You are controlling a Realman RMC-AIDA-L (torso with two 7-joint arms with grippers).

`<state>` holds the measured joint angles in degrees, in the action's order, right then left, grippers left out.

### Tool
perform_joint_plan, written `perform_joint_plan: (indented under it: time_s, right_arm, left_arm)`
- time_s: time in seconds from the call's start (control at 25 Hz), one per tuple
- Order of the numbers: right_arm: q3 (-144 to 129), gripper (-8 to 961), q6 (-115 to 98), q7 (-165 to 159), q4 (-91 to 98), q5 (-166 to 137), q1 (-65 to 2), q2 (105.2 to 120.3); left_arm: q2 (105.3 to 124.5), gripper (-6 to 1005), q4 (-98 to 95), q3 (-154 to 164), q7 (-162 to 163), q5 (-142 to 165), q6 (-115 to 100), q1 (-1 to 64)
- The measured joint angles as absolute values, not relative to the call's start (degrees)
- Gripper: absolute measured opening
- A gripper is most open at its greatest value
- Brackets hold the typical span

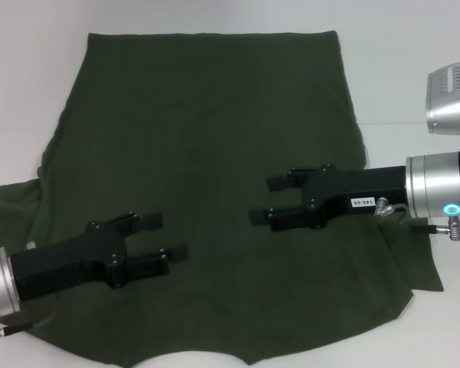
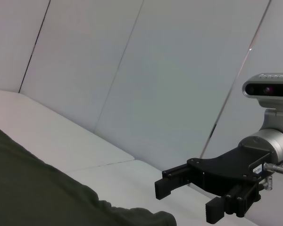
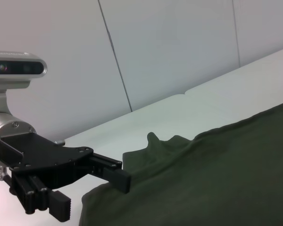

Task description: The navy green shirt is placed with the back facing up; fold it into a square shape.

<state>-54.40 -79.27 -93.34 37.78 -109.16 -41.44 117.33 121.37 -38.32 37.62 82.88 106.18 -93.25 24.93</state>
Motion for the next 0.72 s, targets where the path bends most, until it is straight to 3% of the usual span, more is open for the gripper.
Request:
perform_joint_plan:
  time_s: [0.72]
  right_arm:
    - [-53.1,865,-79.1,-94.2,37.3,-108.1,-41.2,117.48]
  left_arm:
    - [120.9,886,-38.4,33.0,84.1,107.6,-91.1,25.1]
